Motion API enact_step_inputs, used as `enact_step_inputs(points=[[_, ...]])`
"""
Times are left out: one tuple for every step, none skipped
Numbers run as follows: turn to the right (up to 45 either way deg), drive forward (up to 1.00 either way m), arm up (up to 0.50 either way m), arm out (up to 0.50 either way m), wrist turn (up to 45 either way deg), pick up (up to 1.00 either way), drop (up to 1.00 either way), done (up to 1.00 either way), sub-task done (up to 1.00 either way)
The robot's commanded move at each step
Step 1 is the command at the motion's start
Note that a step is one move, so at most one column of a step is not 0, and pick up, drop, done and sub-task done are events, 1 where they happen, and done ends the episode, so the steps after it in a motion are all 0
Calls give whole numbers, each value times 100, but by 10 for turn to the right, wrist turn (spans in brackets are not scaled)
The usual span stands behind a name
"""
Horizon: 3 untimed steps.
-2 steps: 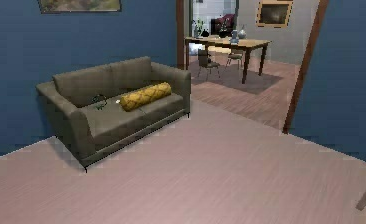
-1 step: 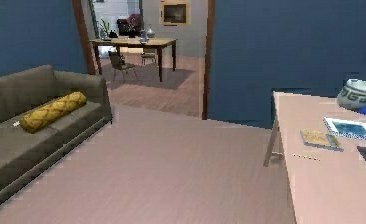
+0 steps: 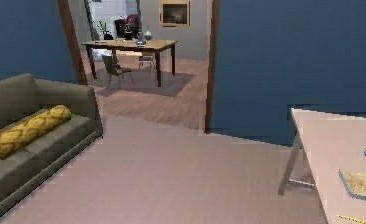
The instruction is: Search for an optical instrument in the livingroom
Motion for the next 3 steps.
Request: enact_step_inputs(points=[[-120,0,0,0,0,0,0,0,0],[0,25,0,0,0,0,0,0,0],[60,0,0,0,0,0,0,0,0]])
